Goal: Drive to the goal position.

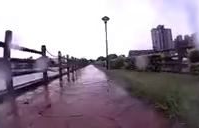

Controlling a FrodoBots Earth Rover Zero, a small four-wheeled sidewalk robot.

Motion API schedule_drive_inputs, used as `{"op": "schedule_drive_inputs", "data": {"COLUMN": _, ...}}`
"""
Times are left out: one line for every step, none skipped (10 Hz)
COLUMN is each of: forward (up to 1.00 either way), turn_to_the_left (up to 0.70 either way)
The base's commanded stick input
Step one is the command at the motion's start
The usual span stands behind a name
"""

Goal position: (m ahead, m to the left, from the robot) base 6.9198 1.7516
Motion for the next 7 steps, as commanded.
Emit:
{"op": "schedule_drive_inputs", "data": {"forward": 1.0, "turn_to_the_left": 0.0}}
{"op": "schedule_drive_inputs", "data": {"forward": 1.0, "turn_to_the_left": 0.0}}
{"op": "schedule_drive_inputs", "data": {"forward": 1.0, "turn_to_the_left": 0.0}}
{"op": "schedule_drive_inputs", "data": {"forward": 1.0, "turn_to_the_left": 0.07}}
{"op": "schedule_drive_inputs", "data": {"forward": 1.0, "turn_to_the_left": 0.3}}
{"op": "schedule_drive_inputs", "data": {"forward": 1.0, "turn_to_the_left": 0.38}}
{"op": "schedule_drive_inputs", "data": {"forward": 1.0, "turn_to_the_left": 0.35}}
